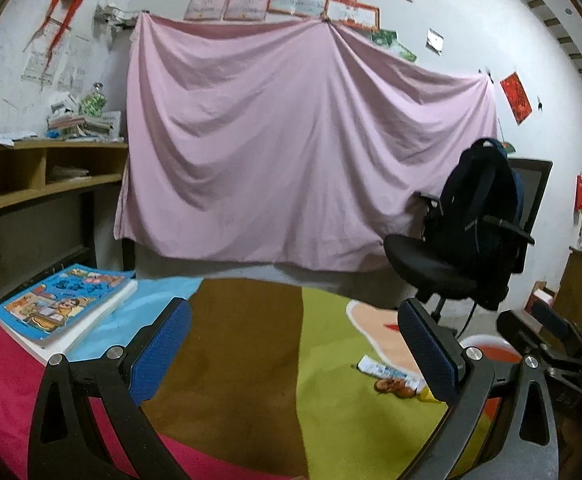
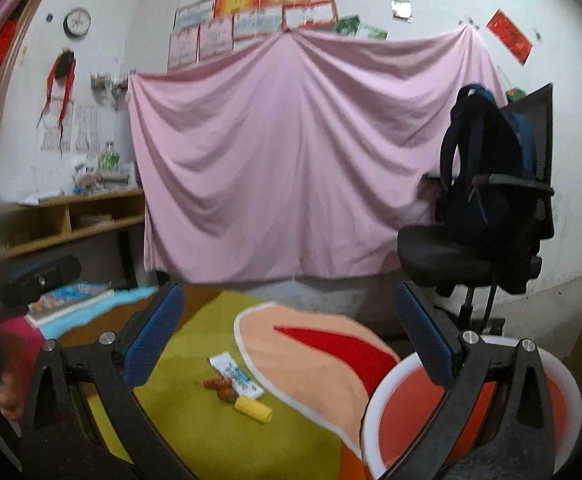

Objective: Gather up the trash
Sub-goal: 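Move both tools back over the table, then grasp the brown dried slice with the left gripper while the right grasps the yellow cylinder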

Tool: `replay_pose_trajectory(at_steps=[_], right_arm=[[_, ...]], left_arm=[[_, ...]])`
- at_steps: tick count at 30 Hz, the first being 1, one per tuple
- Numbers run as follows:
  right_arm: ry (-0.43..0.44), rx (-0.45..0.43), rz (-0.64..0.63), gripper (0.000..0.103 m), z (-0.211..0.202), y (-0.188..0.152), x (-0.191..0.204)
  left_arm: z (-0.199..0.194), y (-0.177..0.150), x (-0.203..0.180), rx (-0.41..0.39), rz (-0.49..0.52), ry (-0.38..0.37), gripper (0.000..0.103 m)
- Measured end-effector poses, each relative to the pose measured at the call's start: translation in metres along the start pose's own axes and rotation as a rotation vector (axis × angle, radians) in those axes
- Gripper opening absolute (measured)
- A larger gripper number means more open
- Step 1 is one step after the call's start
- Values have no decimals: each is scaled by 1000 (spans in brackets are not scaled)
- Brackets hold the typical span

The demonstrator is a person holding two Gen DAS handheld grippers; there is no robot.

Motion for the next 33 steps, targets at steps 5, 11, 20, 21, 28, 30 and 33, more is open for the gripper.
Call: replay_pose_trajectory(at_steps=[5, 11, 20, 21, 28, 30, 33], right_arm=[[5, 157, 8, 103, 30, -23, -2], [33, 305, 29, 103, 52, -50, -5], [121, 499, -27, 94, 73, -92, 15], [125, 517, -36, 91, 75, -96, 17], [157, 549, -4, 63, 78, -102, 15], [168, 552, 4, 61, 78, -102, 15], [174, 550, 6, 61, 77, -101, 16]], left_arm=[[15, -10, -2, 79, 16, -7, 101], [42, -25, -3, 215, 11, -6, 101], [63, -41, -11, 338, 21, -59, 94], [65, -43, -13, 354, 27, -69, 90], [79, -56, -29, 466, 51, -135, 66], [82, -59, -34, 492, 53, -148, 62], [85, -62, -42, 529, 56, -174, 57]])
Point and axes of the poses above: each gripper's, at about its wrist camera, not at the fingertips, and z roughly the way its jaws point, x to its left, y to its top, the point moved 10 cm from there along z, roughly the way its jaws point, and after that the axes turned 9 degrees about x, right-handed, at the moved point
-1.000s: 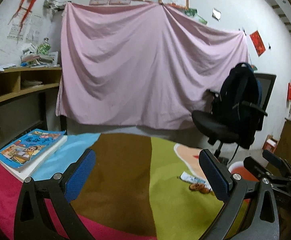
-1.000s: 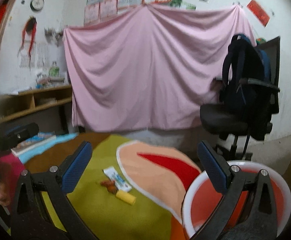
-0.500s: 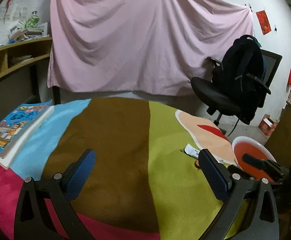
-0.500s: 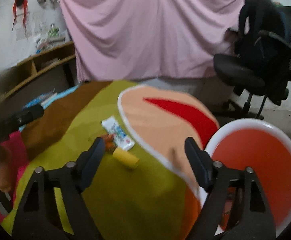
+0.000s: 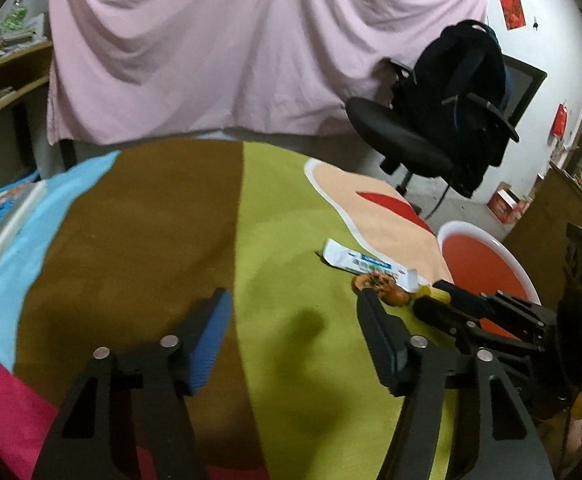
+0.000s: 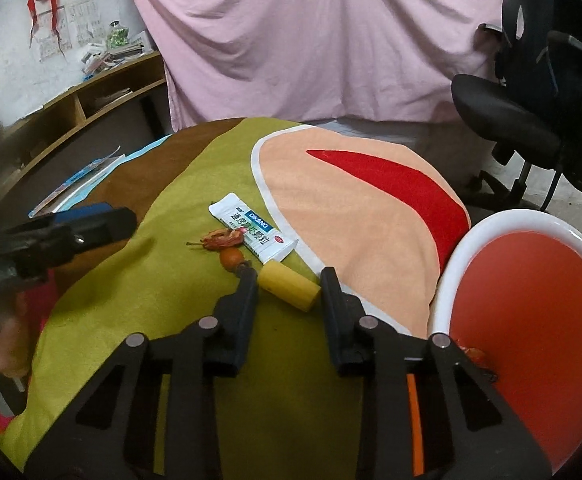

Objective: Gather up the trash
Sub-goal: 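Grasp the brown dried slice with the left gripper while the right grasps the yellow cylinder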

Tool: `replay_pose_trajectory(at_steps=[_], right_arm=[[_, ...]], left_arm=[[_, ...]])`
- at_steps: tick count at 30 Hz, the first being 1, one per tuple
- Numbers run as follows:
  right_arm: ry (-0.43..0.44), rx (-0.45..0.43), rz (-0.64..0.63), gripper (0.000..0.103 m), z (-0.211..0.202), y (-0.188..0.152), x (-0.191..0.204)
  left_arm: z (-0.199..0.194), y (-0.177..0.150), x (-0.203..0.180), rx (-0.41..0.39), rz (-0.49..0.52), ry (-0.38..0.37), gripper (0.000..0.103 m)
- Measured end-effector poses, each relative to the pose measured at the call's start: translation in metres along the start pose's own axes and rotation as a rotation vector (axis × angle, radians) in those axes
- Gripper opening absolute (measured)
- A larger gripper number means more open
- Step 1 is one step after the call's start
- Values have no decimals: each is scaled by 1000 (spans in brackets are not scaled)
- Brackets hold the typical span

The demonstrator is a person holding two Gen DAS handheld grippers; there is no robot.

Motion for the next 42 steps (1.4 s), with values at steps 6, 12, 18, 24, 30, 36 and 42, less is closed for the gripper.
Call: replay_pose_trajectory(at_steps=[6, 12, 18, 24, 30, 36, 42], right_arm=[[-15, -26, 12, 61, -8, 1, -6], [-43, -40, 41, 61, -15, 1, -21], [-39, -45, 56, 61, -18, 0, -27], [-33, -44, 55, 61, -19, -1, -25], [-26, -37, 58, 61, -17, -1, -26], [-20, -33, 63, 61, -16, -1, -25], [-10, -33, 54, 61, -17, -4, -18]], left_arm=[[11, 2, -17, 55, 23, -43, 55], [25, 9, -35, 96, 43, -77, 52], [39, 20, -43, 125, -20, -92, 38], [48, 22, -49, 138, -12, -77, 26], [48, 16, -51, 133, 4, -65, 26], [40, 7, -51, 116, 9, -74, 26], [26, -5, -48, 104, -9, -105, 26]])
Point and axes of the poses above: each gripper's, at about its wrist camera, not at the fingertips, and z roughly the way its jaws point, x to its left, y to its top, the point moved 10 cm from there along z, roughly the way its jaws point, and after that the axes turned 9 degrees about x, right-handed, at the moved point
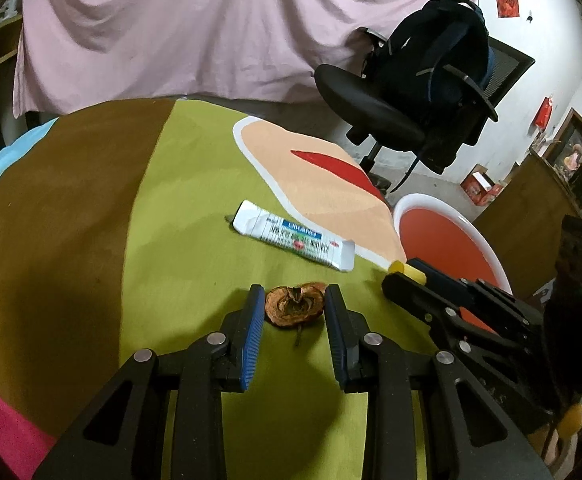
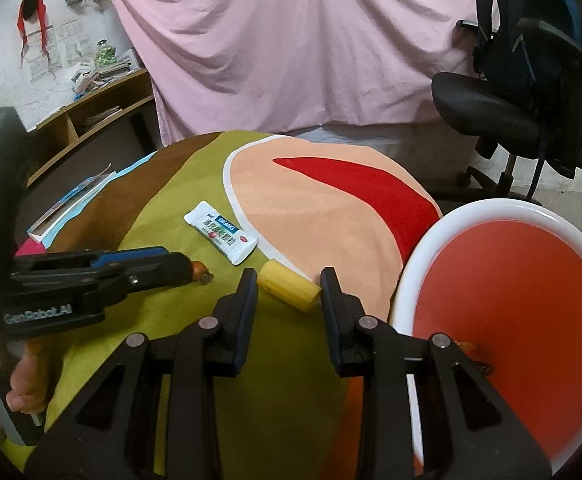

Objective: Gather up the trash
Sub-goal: 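Grasp the brown dried slice with the left gripper while the right grasps the yellow cylinder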

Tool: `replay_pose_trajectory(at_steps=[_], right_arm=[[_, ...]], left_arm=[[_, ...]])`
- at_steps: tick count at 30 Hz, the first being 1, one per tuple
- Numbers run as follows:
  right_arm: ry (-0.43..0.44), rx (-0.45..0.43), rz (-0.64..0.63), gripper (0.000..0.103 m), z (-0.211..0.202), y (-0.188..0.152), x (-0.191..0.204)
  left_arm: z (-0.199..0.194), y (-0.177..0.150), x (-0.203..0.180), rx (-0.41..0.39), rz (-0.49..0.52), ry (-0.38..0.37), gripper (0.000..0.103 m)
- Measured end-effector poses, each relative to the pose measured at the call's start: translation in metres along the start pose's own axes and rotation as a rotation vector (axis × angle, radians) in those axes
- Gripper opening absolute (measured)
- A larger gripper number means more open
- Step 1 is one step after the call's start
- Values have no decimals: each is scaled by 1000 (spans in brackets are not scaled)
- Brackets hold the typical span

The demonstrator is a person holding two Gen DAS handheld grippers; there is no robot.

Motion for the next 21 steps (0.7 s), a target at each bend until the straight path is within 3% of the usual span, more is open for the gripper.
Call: replay_pose_trajectory(at_steps=[11, 21], right_arm=[[9, -12, -26, 61, -3, -2, 8], [17, -176, 6, 61, -40, 13, 6]], left_arm=[[-20, -11, -2, -33, 14, 11, 26], [-53, 4, -21, -222, 44, 18, 26]])
Point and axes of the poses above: each gripper's, at about its wrist camera, not at the fingertips, and z roughly the way its jaws point, x to its left, y to its top, the point moved 10 cm from there along z, roughly the way its jaws point, and after that the axes turned 9 degrees about x, right-handed, at the moved point
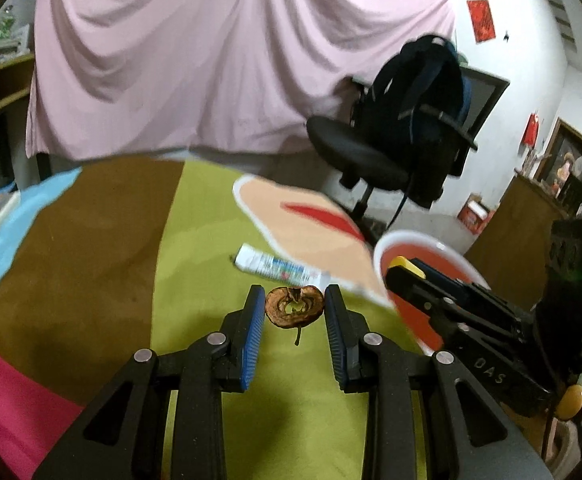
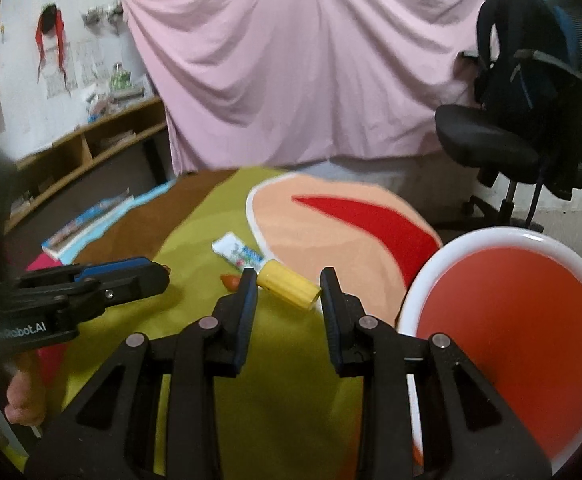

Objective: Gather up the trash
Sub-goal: 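Grasp the brown dried slice with the left gripper while the right grasps the yellow cylinder, then carry the slice and yellow cylinder over the bucket and open both grippers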

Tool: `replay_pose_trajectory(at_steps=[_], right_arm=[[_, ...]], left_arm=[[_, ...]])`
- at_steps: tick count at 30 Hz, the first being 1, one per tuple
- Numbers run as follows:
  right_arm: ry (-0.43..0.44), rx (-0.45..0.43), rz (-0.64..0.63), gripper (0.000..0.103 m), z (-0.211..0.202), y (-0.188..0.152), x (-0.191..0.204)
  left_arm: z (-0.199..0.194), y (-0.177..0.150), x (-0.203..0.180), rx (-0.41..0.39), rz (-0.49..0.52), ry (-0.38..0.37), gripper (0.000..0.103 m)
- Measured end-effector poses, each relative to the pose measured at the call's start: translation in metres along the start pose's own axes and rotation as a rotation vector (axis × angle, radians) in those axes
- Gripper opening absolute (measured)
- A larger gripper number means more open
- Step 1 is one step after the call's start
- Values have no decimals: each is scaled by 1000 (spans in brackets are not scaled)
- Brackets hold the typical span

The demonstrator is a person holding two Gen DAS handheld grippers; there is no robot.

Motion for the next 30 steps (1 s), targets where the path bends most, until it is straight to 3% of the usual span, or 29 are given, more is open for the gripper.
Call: replay_pose_trajectory(at_steps=[9, 14, 24, 30], right_arm=[[-56, -316, 21, 61, -74, 34, -16], [-98, -429, 41, 61, -110, 40, -32], [-169, -490, 161, 61, -158, 29, -92], [-220, -456, 250, 61, -169, 17, -127]], left_arm=[[-37, 35, -42, -212, 87, -22, 26], [-43, 42, -80, -264, 168, -46, 26], [-34, 41, -152, -296, 302, -97, 26], [-19, 37, -183, -269, 344, -122, 26]])
Point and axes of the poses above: each gripper's, at about its wrist camera, not at the fingertips, and z roughly the way its jaws point, x to its left, y to its top, the point moved 10 cm from there along z, roughly the way its jaws point, and after that the axes turned 9 degrees about x, right-handed, at the moved point
